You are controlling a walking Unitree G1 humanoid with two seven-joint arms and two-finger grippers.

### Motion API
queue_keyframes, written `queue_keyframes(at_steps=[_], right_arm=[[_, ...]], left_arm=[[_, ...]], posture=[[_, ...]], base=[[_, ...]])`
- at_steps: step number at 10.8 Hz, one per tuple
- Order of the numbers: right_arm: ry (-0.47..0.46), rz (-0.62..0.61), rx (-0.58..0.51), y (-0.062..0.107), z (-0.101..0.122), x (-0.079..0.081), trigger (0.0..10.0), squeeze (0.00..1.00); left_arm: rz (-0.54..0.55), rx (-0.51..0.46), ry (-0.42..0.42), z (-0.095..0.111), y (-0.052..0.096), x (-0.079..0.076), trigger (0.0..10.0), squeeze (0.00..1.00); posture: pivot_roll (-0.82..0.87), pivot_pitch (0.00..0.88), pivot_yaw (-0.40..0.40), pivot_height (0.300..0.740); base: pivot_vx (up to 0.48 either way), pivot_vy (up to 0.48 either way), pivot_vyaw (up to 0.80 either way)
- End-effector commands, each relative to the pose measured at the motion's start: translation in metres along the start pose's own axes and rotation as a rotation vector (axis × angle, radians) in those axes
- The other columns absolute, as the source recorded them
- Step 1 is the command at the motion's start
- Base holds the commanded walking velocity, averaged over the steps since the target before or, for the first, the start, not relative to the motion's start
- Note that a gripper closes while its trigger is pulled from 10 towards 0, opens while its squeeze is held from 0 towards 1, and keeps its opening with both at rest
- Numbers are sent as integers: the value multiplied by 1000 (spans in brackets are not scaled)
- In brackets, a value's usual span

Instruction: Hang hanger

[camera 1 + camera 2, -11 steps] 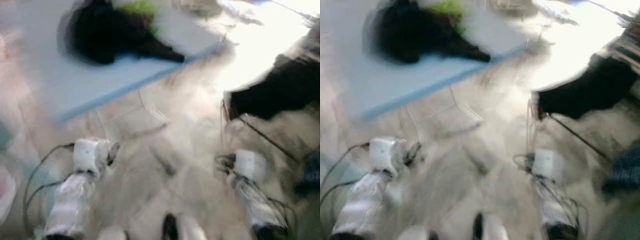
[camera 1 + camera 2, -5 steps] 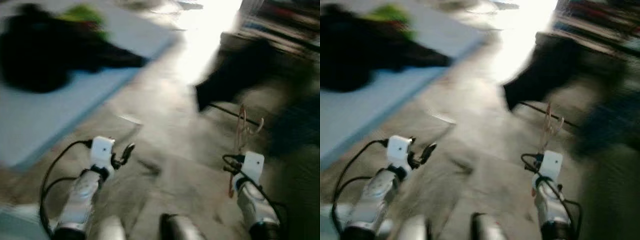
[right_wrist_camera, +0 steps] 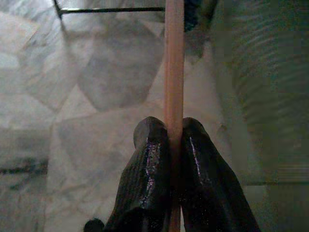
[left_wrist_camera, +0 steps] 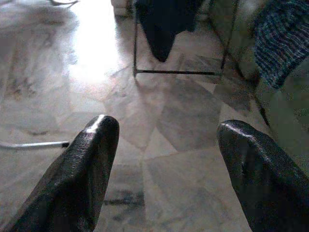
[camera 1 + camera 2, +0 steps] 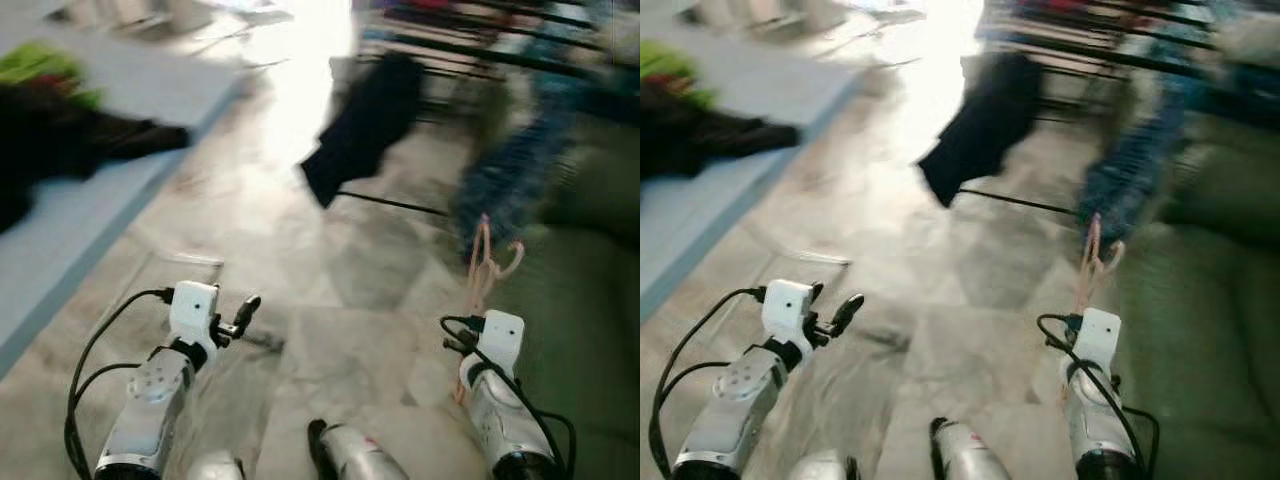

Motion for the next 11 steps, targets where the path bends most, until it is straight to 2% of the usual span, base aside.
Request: queue_keyframes(at_steps=[1,3,6,7,11], right_arm=[[8,-5,-13,-3,7,-6,10000,0],[4,21,-34,-6,18,0,10000,0],[16,63,-25,-9,18,10,10000,0],[17,57,-16,-10,18,11,10000,0],[29,29,-32,-12,24,5,10000,0]], left_arm=[[-21,9,8,-1,-2,-5,10000,0],[-37,7,11,-1,-4,-10,10000,0],[-47,8,6,-3,-4,-14,10000,0],[-41,9,-11,-3,-4,-14,10000,0],[-65,-3,-8,-3,-2,-23,10000,0]], posture=[[37,122,-65,740],[34,127,-69,740],[34,137,-74,740],[36,145,-77,740],[42,161,-81,740]], base=[[262,0,0],[352,276,0],[386,285,0],[360,0,0],[0,0,-800]])
Point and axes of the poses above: a point about 5 cm out from each wrist's last joint towards the gripper, its own y axis pointing back from the gripper into the wrist, its own z axis along the axis of the wrist's last joint, x = y × z, the point moved 6 cm from there along -y, pointing out of the wrist towards the gripper, and after that the axes turned 8 degrees about y, right-handed, at the moved point
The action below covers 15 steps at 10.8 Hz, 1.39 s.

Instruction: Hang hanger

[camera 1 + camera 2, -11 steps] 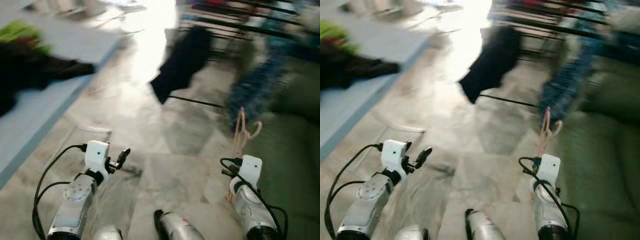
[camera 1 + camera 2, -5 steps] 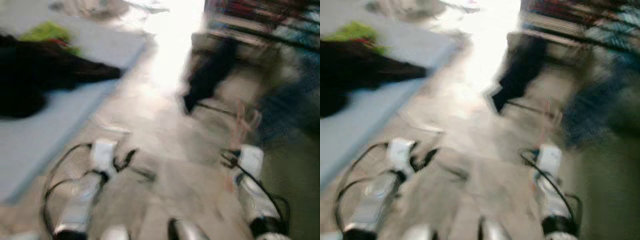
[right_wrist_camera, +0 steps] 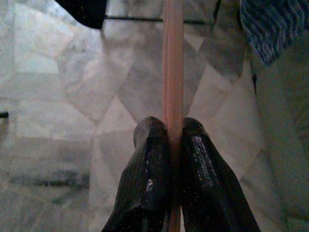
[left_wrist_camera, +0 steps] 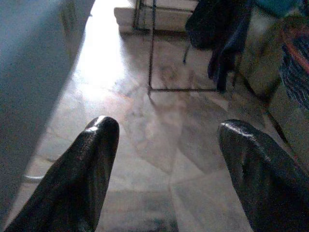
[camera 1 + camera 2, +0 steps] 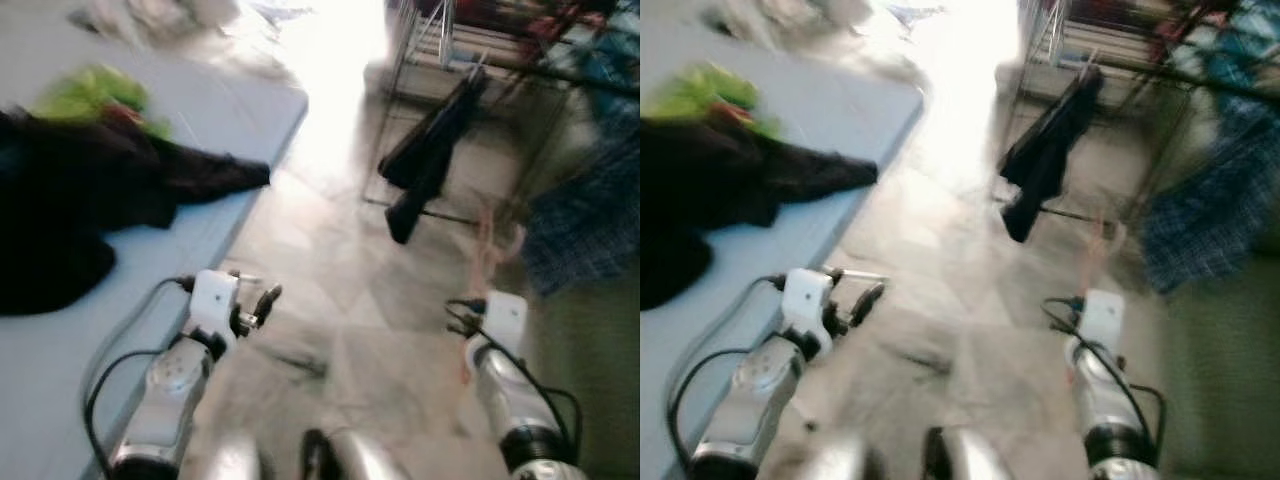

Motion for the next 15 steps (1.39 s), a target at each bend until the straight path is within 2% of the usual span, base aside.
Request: queue_keyframes(at_steps=[1,4,6,11,13,15], right_arm=[[-3,-14,0,1,-2,-3,10000,0],[6,-22,5,3,-7,-4,10000,0],[5,-25,-1,3,-7,-3,10000,0],[-5,-21,-14,1,-2,-2,10000,0],[-9,17,-3,1,-5,5,10000,0],[-6,66,3,3,-8,13,10000,0]], left_arm=[[8,38,11,-12,5,2,10000,0],[11,24,39,-11,4,-1,10000,0],[25,10,53,-7,2,4,10000,0],[26,3,70,-5,0,4,10000,0],[32,6,75,-6,0,5,10000,0],[105,-6,41,-7,2,14,10000,0]], posture=[[43,162,-83,740],[47,147,-99,740],[46,143,-90,740],[43,144,-85,740],[43,141,-85,740],[46,133,-87,740]], base=[[0,0,-800],[0,0,-800],[126,0,0],[294,-320,0],[150,-172,0],[0,0,0]])
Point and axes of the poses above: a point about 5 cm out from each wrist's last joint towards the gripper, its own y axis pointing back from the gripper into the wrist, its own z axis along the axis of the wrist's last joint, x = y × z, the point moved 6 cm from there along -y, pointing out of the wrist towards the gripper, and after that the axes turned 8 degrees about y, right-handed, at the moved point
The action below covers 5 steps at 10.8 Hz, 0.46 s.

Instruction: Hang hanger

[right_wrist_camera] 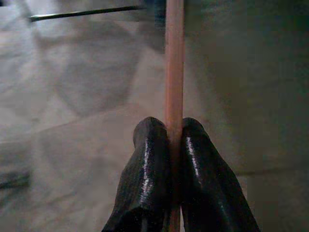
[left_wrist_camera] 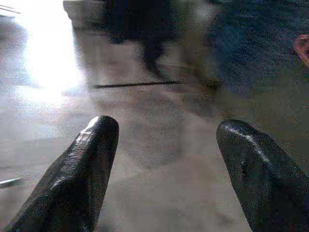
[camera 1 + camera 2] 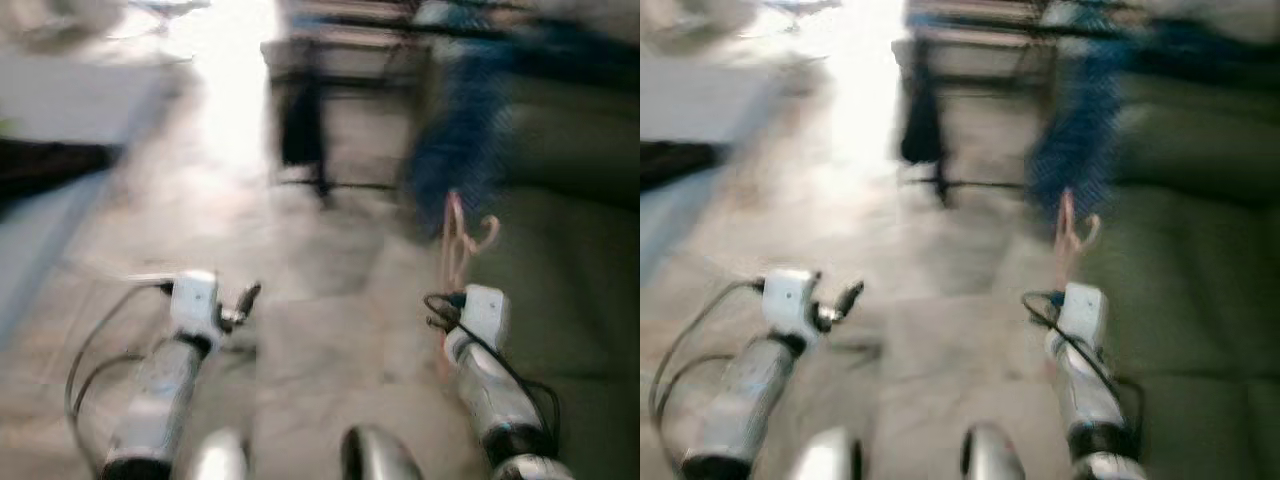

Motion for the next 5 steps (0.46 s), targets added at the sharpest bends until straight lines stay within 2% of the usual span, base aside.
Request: queue_keyframes(at_steps=[1,4,5], right_arm=[[-5,25,-1,0,0,7,10000,0],[21,88,-85,2,15,19,10000,0],[54,196,-105,10,11,35,10000,0]], left_arm=[[53,18,-24,-4,6,15,10000,0],[186,-40,-75,7,10,44,10000,0],[289,-75,-129,12,19,64,10000,0]], posture=[[45,133,-87,740],[45,121,-72,740],[41,114,-60,740]], base=[[0,0,0],[0,0,0],[0,0,0]])
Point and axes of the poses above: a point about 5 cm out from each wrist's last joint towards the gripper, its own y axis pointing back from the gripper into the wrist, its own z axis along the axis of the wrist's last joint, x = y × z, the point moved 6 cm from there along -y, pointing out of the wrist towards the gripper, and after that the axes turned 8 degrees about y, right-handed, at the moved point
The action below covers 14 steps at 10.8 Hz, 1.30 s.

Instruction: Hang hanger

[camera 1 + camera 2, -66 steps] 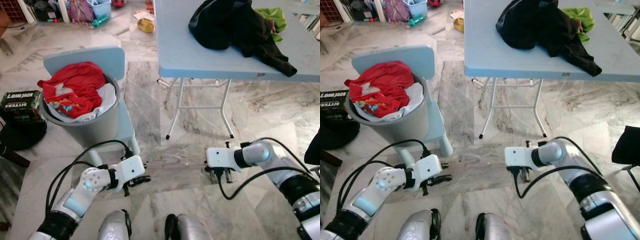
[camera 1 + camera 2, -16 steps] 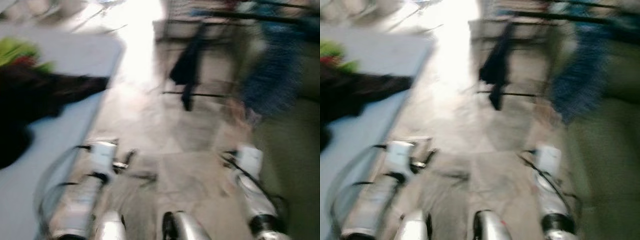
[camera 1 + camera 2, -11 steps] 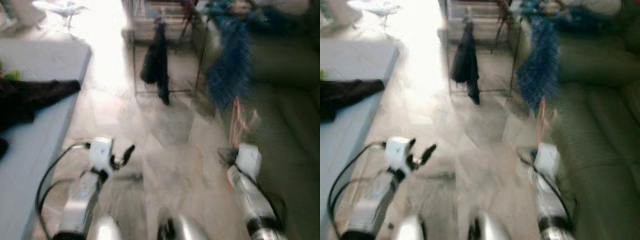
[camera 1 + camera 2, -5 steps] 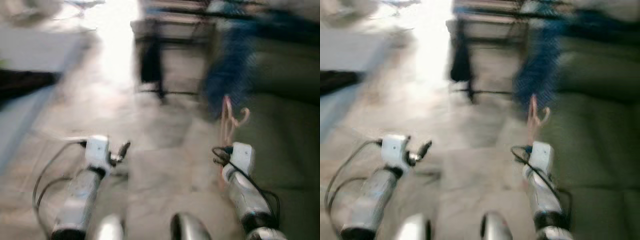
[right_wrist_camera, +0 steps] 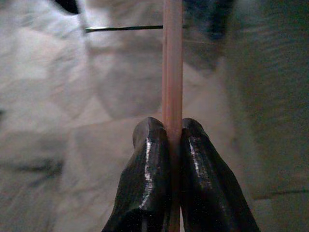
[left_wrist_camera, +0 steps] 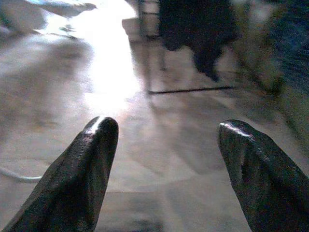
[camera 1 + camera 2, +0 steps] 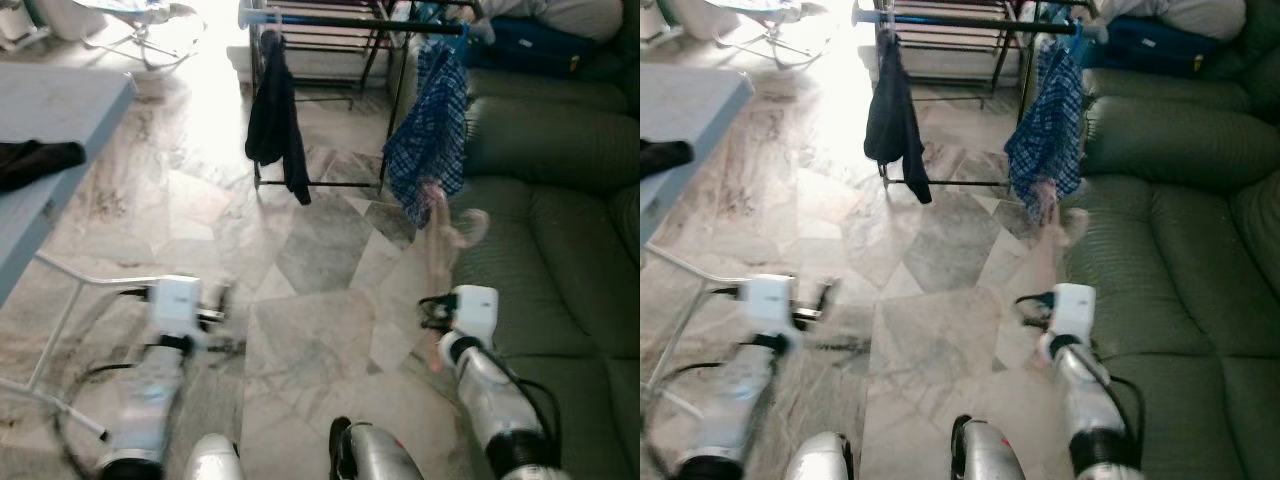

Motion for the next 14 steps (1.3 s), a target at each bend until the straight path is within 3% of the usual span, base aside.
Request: queue_keyframes(at_steps=[1,2,3,4,6,14], right_arm=[[28,33,2,7,-5,2,10000,0],[74,57,-1,16,-14,3,10000,0],[101,56,-24,24,-16,0,10000,0],[65,26,-29,27,-17,-6,10000,0],[130,65,-50,27,-12,1,10000,0],[180,84,-103,19,5,10,10000,0]], left_arm=[[50,6,-32,-5,7,12,10000,0],[98,13,-43,-10,18,27,10000,0],[97,17,-31,-14,26,30,10000,0],[82,14,-2,-14,29,27,10000,0],[43,-15,13,-9,26,14,10000,0],[20,-31,22,-4,19,9,10000,0]], posture=[[38,111,-52,740],[36,113,-47,740],[44,119,-48,740],[46,120,-48,740],[45,120,-49,740],[48,118,-54,740]], base=[[0,0,0],[0,0,0],[0,0,0],[0,0,0],[0,0,0],[416,0,0]])
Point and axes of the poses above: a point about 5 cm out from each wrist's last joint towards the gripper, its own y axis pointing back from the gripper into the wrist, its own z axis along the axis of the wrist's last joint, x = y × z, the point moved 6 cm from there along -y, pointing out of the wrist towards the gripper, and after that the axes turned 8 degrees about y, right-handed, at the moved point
